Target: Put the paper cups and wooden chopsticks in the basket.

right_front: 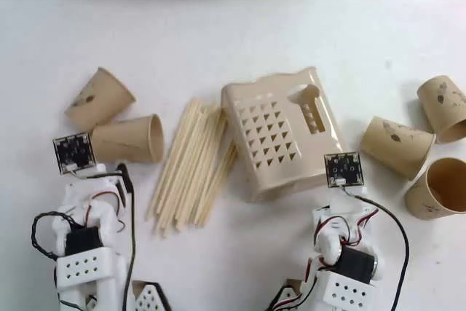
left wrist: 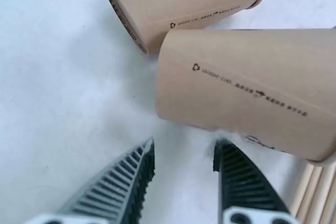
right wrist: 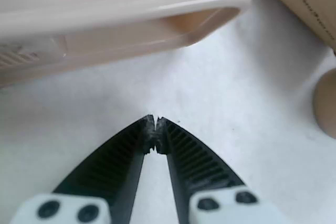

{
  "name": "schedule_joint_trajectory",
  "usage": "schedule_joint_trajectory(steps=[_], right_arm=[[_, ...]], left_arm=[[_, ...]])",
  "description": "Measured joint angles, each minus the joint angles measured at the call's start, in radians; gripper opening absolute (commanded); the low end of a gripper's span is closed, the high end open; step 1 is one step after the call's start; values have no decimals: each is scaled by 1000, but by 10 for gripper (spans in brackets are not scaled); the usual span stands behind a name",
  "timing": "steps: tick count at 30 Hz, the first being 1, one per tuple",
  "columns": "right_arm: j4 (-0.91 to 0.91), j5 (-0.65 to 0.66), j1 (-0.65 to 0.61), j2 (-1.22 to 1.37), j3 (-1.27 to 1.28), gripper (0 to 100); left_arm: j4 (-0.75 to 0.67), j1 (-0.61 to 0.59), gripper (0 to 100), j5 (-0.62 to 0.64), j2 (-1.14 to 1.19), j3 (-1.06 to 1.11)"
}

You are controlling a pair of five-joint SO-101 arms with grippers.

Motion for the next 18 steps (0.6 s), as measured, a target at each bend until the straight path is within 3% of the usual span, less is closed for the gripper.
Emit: schedule_joint_trajectory(steps=[18], right_arm=[[-66,0,0,0,0,21]], left_arm=[[0,0,197,0,0,0]])
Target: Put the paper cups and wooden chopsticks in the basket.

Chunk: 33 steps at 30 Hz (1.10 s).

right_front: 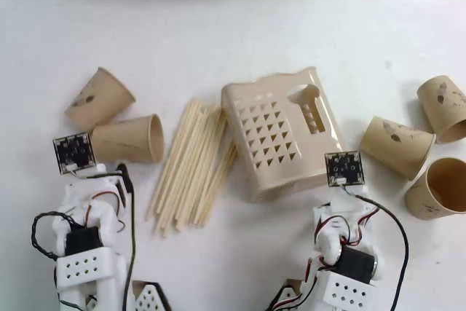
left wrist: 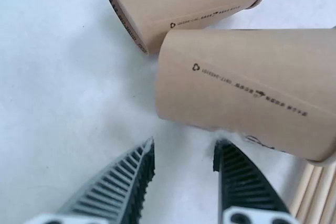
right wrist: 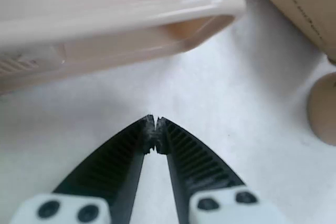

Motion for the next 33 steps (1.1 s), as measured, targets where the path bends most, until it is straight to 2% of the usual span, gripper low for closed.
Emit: schedule_joint_trajectory(steps=[3,7,16,19,26,33], right_arm=[[-103,35,2,0,-21,21],[-146,118,2,-2,-97,21],[-149,127,0,-2,-342,22],[-149,127,-40,61,-420,22],[-149,127,-132,509,-694,33],[-110,127,-173,1069,-1017,194]], left_arm=[[0,0,197,0,0,0],[0,0,197,0,0,0],[0,0,197,0,0,0],[0,0,197,0,0,0],[0,0,197,0,0,0],[0,0,197,0,0,0]])
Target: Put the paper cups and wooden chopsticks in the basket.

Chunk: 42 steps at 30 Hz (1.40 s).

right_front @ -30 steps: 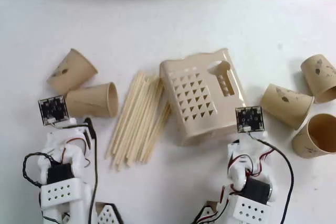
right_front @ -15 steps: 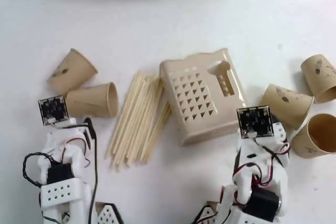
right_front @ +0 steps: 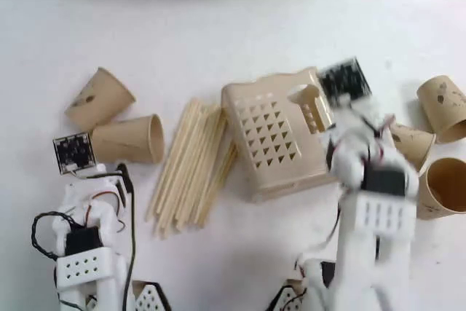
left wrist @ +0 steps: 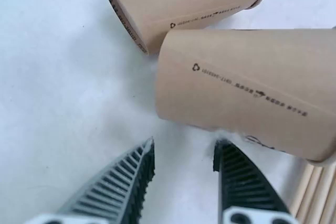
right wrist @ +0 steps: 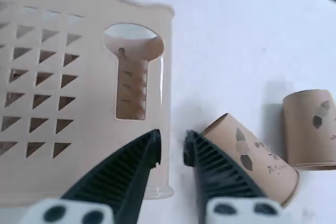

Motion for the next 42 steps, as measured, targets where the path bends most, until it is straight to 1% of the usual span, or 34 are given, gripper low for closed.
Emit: schedule_joint_trajectory(steps=[3,7,12,18,24,31,33,36,38,40,42], right_arm=[[18,8,-12,201,-141,202],[43,9,-63,407,-316,204],[83,9,-118,601,-519,204],[86,9,-132,822,-694,204],[86,9,-120,997,-796,204],[81,9,-107,1109,-821,200],[61,9,-101,1138,-822,168],[17,9,-100,1178,-825,3],[-17,9,-100,1186,-825,36],[-41,3,-103,1186,-825,14],[-48,-29,-103,1186,-822,19]], left_arm=[[0,0,197,0,0,0],[0,0,197,0,0,0],[0,0,197,0,0,0],[0,0,197,0,0,0],[0,0,197,0,0,0],[0,0,197,0,0,0],[0,0,197,0,0,0],[0,0,197,0,0,0],[0,0,197,0,0,0],[0,0,197,0,0,0],[0,0,197,0,0,0]])
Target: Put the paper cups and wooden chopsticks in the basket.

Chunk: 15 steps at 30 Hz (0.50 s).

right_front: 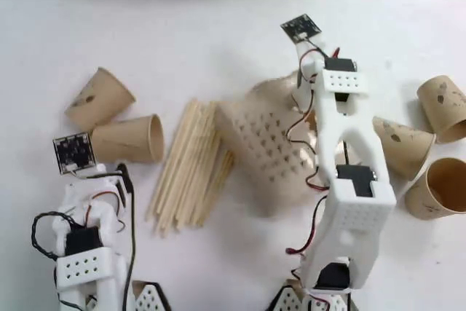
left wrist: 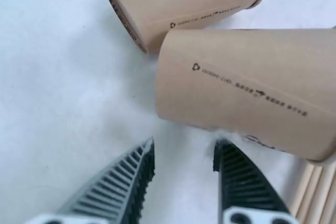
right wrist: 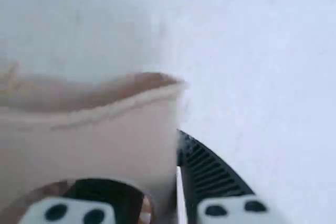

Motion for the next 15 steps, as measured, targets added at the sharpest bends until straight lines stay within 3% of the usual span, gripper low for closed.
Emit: schedule_joint_trajectory(steps=[7,15], right_arm=[[-28,-143,61,-189,0,18],[-91,-302,54,-631,158,18]], left_arm=[[0,0,197,0,0,0],[0,0,197,0,0,0]])
